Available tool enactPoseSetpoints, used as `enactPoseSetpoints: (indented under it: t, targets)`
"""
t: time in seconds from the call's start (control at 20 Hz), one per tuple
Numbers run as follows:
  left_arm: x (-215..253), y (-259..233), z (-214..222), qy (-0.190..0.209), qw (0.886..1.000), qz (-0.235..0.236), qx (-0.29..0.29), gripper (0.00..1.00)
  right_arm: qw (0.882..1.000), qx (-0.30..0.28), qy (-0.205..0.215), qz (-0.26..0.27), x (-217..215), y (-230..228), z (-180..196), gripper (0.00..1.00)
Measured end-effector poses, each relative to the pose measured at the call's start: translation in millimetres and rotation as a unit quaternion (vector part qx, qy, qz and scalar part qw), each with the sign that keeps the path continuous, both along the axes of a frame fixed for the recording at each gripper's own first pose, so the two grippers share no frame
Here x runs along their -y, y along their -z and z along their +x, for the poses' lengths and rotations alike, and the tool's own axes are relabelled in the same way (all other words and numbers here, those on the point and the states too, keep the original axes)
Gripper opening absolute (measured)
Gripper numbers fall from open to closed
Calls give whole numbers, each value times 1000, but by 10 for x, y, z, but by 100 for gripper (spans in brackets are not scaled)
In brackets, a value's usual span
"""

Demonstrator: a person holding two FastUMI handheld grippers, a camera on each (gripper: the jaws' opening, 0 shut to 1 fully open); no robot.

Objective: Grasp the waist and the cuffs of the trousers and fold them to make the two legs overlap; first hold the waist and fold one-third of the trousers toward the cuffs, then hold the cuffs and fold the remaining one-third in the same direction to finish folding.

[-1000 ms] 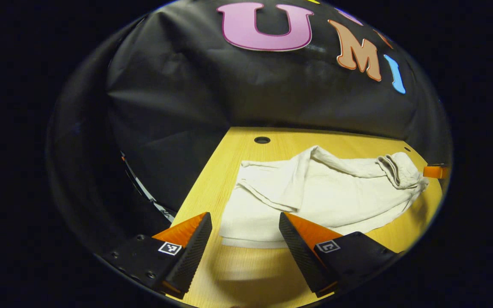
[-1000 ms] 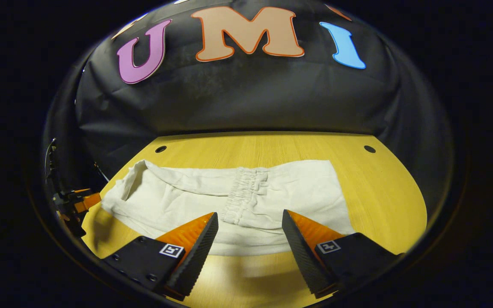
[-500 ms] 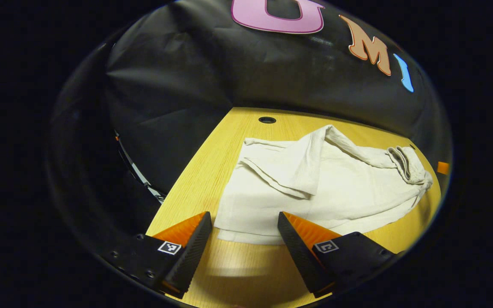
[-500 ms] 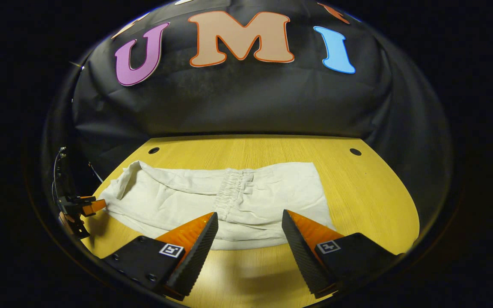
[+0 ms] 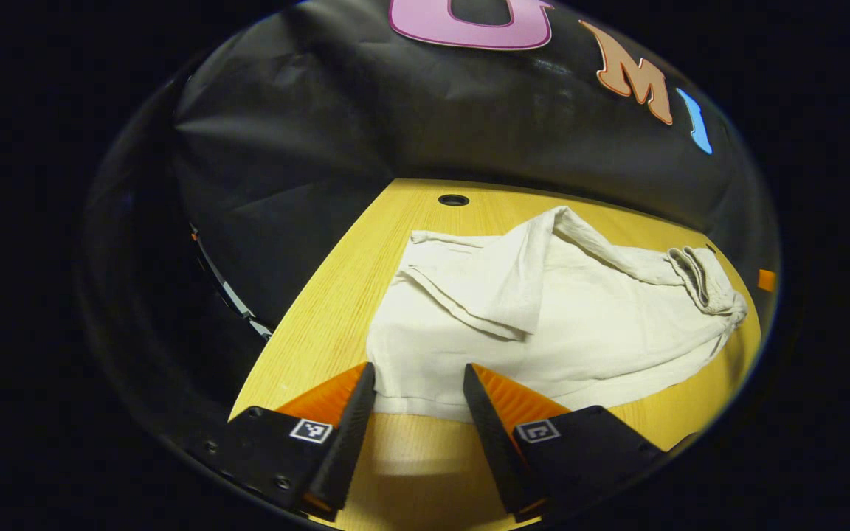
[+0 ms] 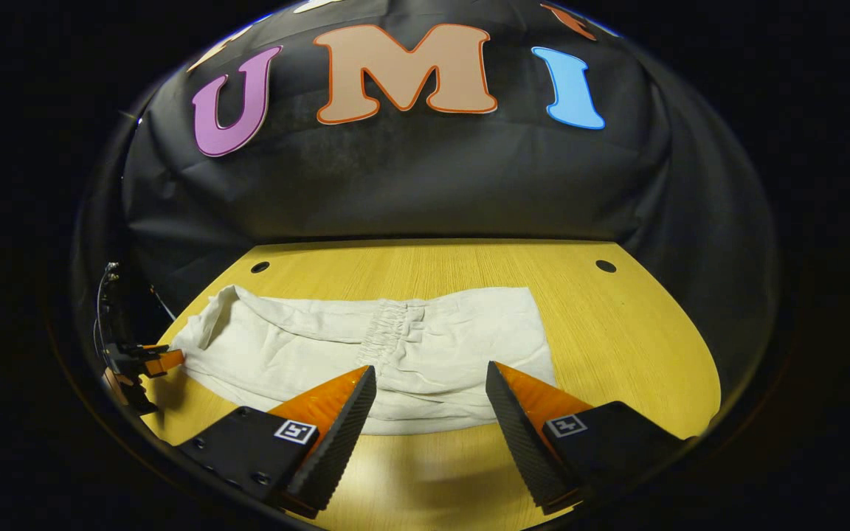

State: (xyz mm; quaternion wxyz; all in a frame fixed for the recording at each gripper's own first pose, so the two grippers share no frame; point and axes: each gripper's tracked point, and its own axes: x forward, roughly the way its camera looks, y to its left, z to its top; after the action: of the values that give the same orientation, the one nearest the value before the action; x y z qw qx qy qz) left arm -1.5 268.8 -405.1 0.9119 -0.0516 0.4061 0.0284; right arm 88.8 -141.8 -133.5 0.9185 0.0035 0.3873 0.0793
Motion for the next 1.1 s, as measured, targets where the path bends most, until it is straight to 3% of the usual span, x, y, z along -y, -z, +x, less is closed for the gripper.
enactPoseSetpoints:
  t: [0.05,0.15,0.2,0.3,0.45,0.7,1.0,1.05,1.1]
  targets:
    - [39,-12,5,4,1000,-1,-1,70,1000,0,0,1,18,-13,3,97]
    - [134,-30,29,16,1000,-11,0,46,1000,3,3,6,69,-34,-5,97]
    - [178,-23,52,18,1000,-16,2,29,1000,9,7,8,123,-70,-9,97]
    - [172,-43,72,17,1000,-9,-1,3,1000,12,12,14,215,-89,-38,97]
    - [194,-122,101,3,1000,-9,-16,0,1000,16,8,7,462,-123,-75,97]
    - [325,-665,404,-14,999,-9,49,0,999,20,24,22,872,-203,-99,97]
    - [707,-1198,669,2,995,-5,96,0,998,24,31,42,1152,-264,-26,97]
    - [776,-1274,705,9,995,-2,99,0,998,26,31,45,1175,-277,-14,92]
    - [843,-1343,746,15,995,1,103,0,998,27,30,48,1208,-290,-11,96]
